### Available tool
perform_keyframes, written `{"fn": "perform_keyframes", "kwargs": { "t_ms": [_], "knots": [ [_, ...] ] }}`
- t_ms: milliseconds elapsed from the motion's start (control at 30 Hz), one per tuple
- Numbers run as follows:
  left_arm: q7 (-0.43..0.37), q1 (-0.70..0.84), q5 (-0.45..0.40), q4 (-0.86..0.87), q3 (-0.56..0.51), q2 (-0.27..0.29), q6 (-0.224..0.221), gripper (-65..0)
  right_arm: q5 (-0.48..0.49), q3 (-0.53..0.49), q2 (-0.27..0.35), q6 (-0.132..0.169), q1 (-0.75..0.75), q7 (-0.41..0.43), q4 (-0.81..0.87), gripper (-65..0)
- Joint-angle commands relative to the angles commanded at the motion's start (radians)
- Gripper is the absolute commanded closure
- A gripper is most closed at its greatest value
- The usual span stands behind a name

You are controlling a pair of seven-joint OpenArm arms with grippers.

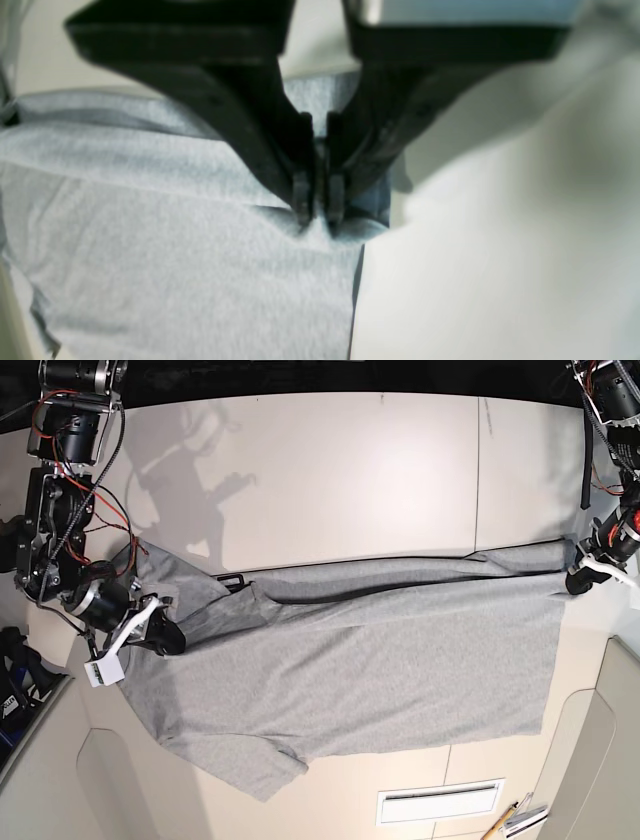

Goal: Fold the T-shirt properly
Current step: 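Lift the grasped edge and fold it over the shirt body, then release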

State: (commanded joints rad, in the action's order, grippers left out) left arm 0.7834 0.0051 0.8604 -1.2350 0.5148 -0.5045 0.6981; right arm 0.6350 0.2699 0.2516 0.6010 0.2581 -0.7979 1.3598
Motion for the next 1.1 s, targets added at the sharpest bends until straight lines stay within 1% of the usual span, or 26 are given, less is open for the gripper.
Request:
{"fn": "perform_keyframes", "kwargs": {
  "t_ms": [100,133,200,233,267,300,400,433,467,533,600,633,733,800,867,933,967,1033,1067,1100],
  "knots": [
    [-0.067,-0.005,-0.067,0.011,-0.05,0.0,0.0,0.0,0.0,0.0,0.0,0.0,-0.001,0.004,-0.04,0.0],
    [-0.092,-0.005,-0.095,0.011,-0.063,0.0,0.0,0.0,0.0,0.0,0.0,0.0,-0.002,0.005,-0.051,-5.4],
    [-0.121,-0.005,-0.124,0.011,-0.074,0.0,0.0,-0.3,0.0,0.0,0.0,-0.003,-0.007,0.005,-0.064,-20.4],
    [-0.127,-0.005,-0.125,0.011,-0.074,0.0,0.0,-0.6,0.0,0.0,0.0,-0.003,-0.011,-0.005,-0.065,-26.2],
    [-0.129,-0.005,-0.125,0.011,-0.074,0.0,0.0,-1.1,0.001,0.001,0.0,-0.003,-0.013,-0.019,-0.065,-29.9],
    [-0.128,-0.005,-0.125,0.011,-0.074,0.0,0.0,-4.2,0.001,0.003,0.001,-0.003,-0.013,-0.038,-0.065,-31.1],
    [-0.122,-0.005,-0.125,0.011,-0.074,0.0,0.0,-23.0,0.045,0.055,0.0,-0.003,-0.025,-0.076,-0.055,-31.0],
    [-0.115,-0.005,-0.125,0.011,-0.07,0.0,0.0,-24.1,0.065,0.087,0.0,-0.003,-0.032,-0.09,-0.047,-31.0],
    [-0.105,-0.003,-0.125,0.011,-0.055,0.0,0.0,-24.1,0.089,0.139,0.0,-0.003,-0.043,-0.112,-0.034,-31.0],
    [-0.095,0.002,-0.124,0.01,-0.013,0.0,0.0,-24.1,0.129,0.224,0.0,-0.002,-0.08,-0.128,-0.002,-31.0],
    [-0.083,0.001,-0.101,0.01,0.04,0.0,0.0,-24.1,0.14,0.292,0.002,-0.003,-0.12,-0.127,0.022,-31.0],
    [-0.083,0.001,-0.073,0.01,0.064,0.0,0.0,-24.1,0.148,0.316,0.004,-0.003,-0.135,-0.127,0.024,-31.0],
    [-0.041,0.001,-0.02,0.01,0.09,0.0,0.0,-24.3,0.154,0.34,0.024,-0.003,-0.18,-0.114,0.023,-31.0],
    [-0.016,0.001,-0.019,0.01,0.09,0.006,0.0,-30.4,0.151,0.341,0.046,-0.003,-0.205,-0.089,0.023,-31.0],
    [-0.016,0.001,-0.018,0.01,0.09,0.009,0.0,-36.6,0.147,0.341,0.061,-0.005,-0.206,-0.087,0.022,-31.0],
    [-0.01,0.002,-0.019,0.01,0.09,0.008,0.0,-37.6,0.15,0.341,0.067,-0.014,-0.203,-0.072,0.022,-31.2],
    [0.002,0.007,-0.016,0.01,0.09,0.008,0.0,-37.6,0.151,0.341,0.067,-0.014,-0.203,-0.068,0.022,-34.3],
    [0.011,0.024,-0.004,0.01,0.09,0.009,0.0,-37.6,0.147,0.341,0.067,-0.014,-0.203,-0.067,0.022,-44.3],
    [0.01,0.035,-0.004,0.01,0.09,0.009,0.0,-37.6,0.141,0.341,0.067,-0.014,-0.203,-0.066,0.022,-45.6],
    [0.01,0.044,-0.004,0.01,0.09,0.009,0.0,-37.9,0.13,0.341,0.067,-0.018,-0.203,-0.064,0.022,-45.6]
  ]
}}
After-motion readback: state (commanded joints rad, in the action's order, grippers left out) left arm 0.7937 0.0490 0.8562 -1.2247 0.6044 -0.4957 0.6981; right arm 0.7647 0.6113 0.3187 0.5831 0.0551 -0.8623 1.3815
